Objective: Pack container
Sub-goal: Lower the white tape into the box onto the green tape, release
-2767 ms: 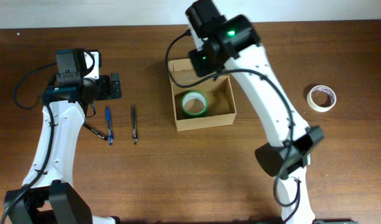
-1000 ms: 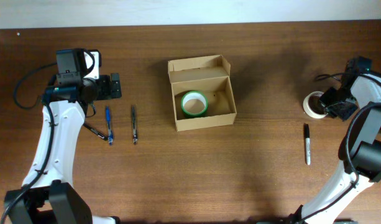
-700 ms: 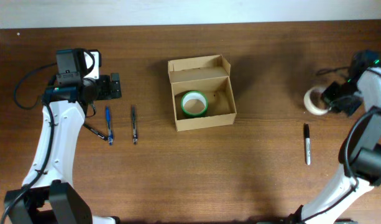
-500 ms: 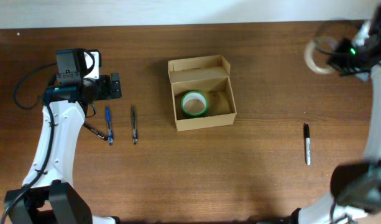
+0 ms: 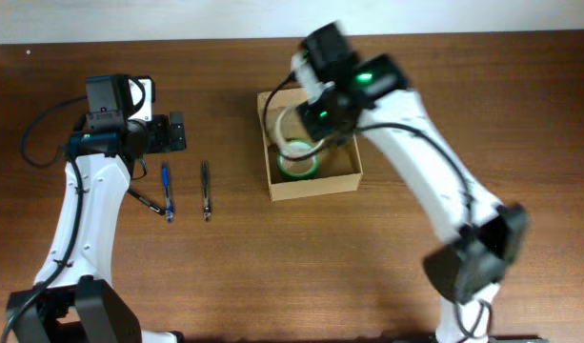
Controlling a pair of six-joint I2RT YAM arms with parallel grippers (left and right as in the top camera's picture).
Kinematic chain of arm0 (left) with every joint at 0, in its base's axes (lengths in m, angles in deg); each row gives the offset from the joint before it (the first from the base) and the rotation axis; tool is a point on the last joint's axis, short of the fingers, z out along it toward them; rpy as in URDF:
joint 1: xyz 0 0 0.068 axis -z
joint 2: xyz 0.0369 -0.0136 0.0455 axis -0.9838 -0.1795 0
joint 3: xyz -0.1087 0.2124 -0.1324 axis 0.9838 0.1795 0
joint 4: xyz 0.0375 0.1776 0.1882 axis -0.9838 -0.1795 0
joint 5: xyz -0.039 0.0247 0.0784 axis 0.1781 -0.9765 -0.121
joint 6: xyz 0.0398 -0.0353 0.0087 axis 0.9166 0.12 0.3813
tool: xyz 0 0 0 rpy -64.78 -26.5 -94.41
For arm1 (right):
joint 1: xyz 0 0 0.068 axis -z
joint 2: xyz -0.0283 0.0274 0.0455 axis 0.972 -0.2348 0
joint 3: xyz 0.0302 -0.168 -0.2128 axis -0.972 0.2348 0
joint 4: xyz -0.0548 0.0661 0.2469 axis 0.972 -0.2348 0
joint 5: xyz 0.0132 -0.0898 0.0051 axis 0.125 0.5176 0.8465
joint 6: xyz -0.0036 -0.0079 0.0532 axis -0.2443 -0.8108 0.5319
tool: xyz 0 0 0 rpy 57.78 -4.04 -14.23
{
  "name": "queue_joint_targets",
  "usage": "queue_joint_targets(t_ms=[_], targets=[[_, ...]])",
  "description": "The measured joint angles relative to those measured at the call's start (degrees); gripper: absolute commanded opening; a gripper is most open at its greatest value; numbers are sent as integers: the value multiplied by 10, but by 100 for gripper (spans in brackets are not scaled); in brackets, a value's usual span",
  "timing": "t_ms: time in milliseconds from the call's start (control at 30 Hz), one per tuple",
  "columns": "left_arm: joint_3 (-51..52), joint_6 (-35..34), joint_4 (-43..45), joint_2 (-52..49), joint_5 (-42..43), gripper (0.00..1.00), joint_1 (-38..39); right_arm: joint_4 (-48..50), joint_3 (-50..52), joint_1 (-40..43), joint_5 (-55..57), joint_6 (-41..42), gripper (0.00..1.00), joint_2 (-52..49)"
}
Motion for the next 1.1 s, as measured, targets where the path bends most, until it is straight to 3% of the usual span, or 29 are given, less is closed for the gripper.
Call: queue_joint_targets(t_ms=[133,467,567,700,900,967,1100], targets=[[0,0,0,0,0,99,0,5,3,-9,6,1,4,-73],[0,0,0,0,0,99,0,54,3,-9,11,1,4,-132],[0,0,0,0,0,99,0,63,3,-9,13,2,38,-142],[0,0,0,0,0,99,0,34,-3,-9,14,0,46,-143],[0,0,0,0,0,99,0,-58,-111,-9,31,2,50,-134],[0,0,0,0,0,99,0,-70,-139,-9,53,2,52,-101],[0,0,0,0,0,99,0,-66,-135,21,99,5,52,70]])
